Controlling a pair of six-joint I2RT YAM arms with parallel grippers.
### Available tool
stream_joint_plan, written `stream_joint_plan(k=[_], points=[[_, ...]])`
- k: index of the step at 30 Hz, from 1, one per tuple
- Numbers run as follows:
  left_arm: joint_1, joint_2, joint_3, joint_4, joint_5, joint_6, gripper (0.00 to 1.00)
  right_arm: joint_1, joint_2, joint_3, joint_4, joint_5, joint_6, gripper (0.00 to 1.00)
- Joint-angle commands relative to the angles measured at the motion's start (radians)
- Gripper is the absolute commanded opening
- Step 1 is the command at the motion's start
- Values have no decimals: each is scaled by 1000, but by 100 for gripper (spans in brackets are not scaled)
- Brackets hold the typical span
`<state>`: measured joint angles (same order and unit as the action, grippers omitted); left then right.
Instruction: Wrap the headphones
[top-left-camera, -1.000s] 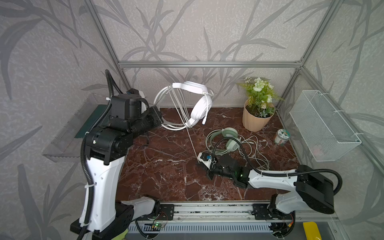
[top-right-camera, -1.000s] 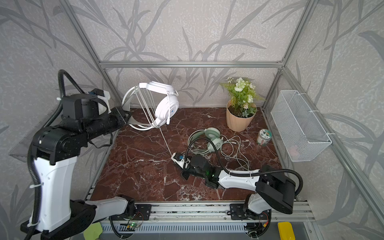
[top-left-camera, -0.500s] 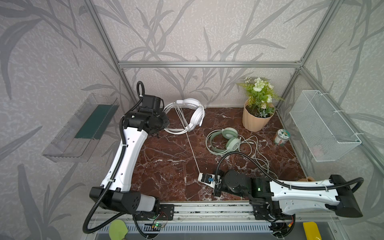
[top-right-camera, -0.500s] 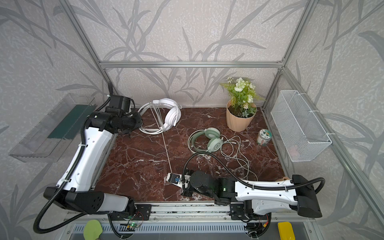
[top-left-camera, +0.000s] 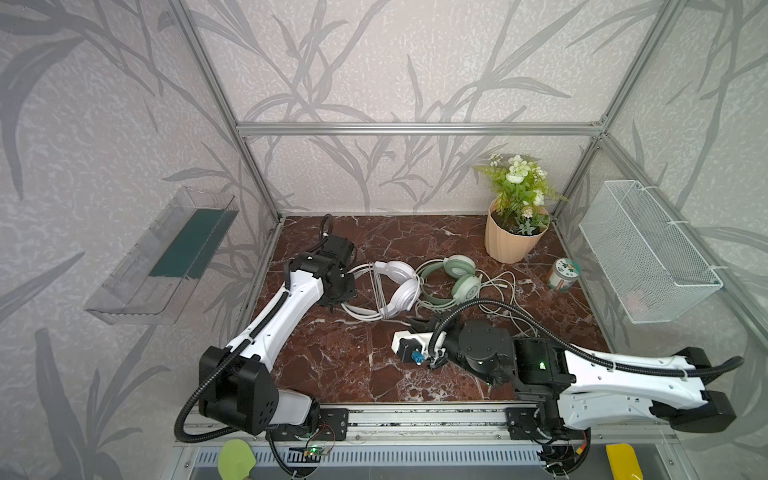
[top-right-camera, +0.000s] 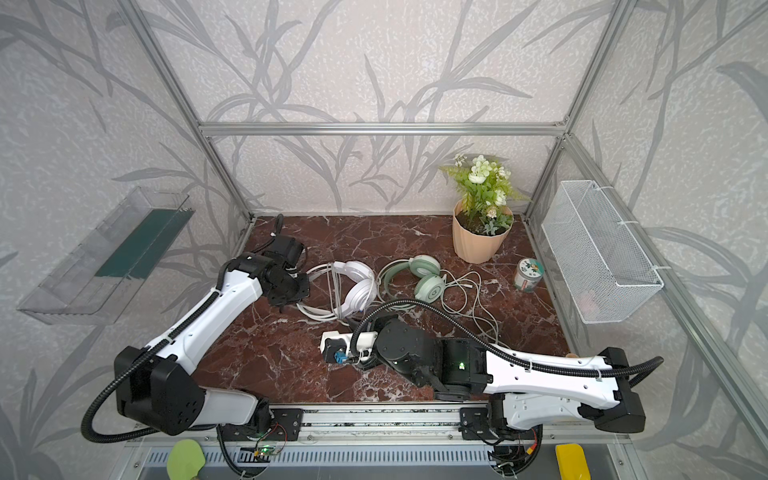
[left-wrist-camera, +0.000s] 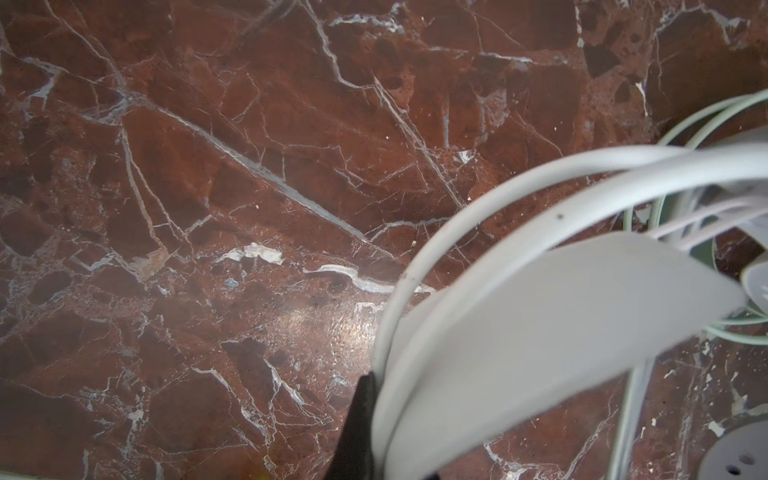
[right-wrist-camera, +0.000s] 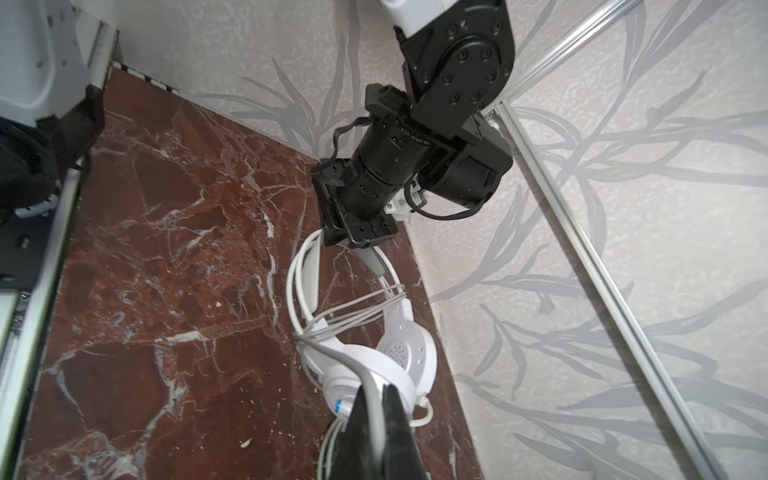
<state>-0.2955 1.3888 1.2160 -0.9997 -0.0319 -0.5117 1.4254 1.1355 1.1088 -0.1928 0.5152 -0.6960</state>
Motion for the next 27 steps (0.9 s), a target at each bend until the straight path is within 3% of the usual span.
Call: stream_joint_plan(k=[1,6,15,20,27], points=[[-44,-61,-13,55,-87,60,0,14,-22,77,52,104,-180,0],[-91,-110,-127,81,-101,102,0,15,-17,110,105,137,-291,0],[-220,-131,-151,96,-128,142,0,-30,131,140,322,157,-574,1],[-266,-160,-161,104,-155,150,0,-149,153,197,291,61,-538,0],[-310,-232,-173,125,-183,166,0,-384,223,315,193,-183,-300,0]])
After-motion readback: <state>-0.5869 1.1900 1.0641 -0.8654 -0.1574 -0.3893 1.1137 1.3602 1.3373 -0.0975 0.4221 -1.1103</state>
